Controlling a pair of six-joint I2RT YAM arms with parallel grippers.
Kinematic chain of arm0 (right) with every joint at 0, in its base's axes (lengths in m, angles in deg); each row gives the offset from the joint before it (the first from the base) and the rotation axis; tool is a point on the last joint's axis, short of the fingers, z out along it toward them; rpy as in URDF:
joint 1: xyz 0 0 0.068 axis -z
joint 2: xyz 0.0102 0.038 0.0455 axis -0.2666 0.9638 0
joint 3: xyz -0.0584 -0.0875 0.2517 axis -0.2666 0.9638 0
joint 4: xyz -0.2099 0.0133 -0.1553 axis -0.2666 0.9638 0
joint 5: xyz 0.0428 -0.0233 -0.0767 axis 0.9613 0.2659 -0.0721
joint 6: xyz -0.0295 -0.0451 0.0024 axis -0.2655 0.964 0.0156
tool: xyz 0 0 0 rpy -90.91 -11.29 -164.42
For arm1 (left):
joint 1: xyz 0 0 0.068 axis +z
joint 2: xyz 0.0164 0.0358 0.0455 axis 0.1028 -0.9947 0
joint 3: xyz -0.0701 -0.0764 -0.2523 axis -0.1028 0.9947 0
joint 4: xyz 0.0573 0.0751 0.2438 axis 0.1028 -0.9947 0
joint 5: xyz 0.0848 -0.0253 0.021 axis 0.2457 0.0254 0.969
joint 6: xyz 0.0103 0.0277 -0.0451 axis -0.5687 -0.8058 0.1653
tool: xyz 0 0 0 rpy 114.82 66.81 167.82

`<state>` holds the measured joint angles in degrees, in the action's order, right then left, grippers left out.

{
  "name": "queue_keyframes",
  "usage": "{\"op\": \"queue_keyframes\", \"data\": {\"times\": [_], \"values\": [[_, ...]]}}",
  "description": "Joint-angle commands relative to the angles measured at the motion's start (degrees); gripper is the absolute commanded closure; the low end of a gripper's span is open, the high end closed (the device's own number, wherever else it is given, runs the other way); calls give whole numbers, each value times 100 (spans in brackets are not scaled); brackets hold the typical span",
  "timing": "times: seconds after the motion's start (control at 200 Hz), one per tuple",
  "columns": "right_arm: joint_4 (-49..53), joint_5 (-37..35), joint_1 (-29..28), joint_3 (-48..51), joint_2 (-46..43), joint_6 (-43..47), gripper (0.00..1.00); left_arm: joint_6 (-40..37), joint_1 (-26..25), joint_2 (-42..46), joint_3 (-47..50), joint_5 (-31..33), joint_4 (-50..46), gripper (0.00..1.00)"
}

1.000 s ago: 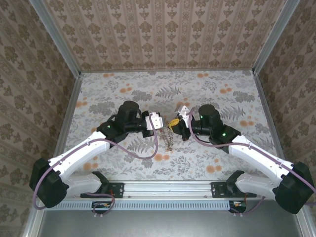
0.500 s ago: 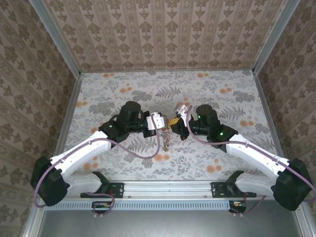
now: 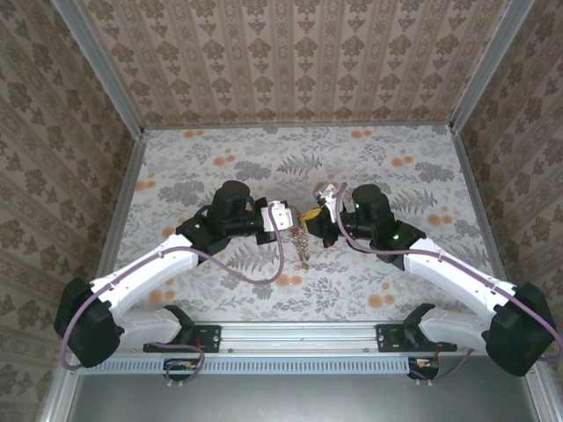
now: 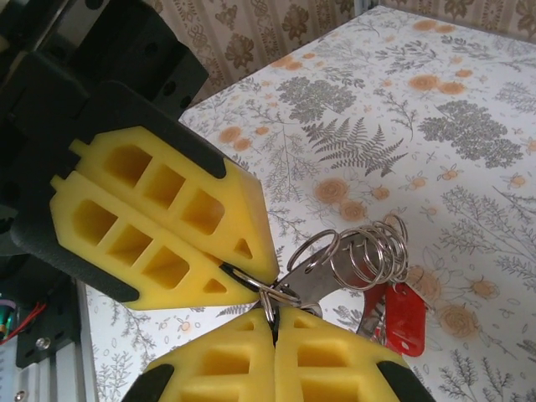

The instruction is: Put the keys on the keyring

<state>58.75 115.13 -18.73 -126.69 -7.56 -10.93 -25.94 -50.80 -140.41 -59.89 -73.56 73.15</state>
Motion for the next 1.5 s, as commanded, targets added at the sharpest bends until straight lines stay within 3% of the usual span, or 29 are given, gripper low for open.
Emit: {"op": "queue_keyframes", "data": {"times": [0.0, 0.625, 0.81, 1.095, 1.495], "values": [[-136, 128, 158, 50, 83, -280, 100, -50, -42, 287, 114, -630, 529, 100], [-479, 1101, 615, 176, 12, -774, 100, 631, 215, 381, 508, -949, 1592, 100], [-606, 1556, 633, 259, -136, -640, 100, 667, 225, 335, 481, -789, 1572, 100], [-152, 1285, 633, 156, -433, -315, 100, 658, 223, 253, 329, -482, 1220, 100], [-11, 1110, 463, -255, -65, -352, 100, 696, 217, 117, 164, -457, 1022, 100]]}}
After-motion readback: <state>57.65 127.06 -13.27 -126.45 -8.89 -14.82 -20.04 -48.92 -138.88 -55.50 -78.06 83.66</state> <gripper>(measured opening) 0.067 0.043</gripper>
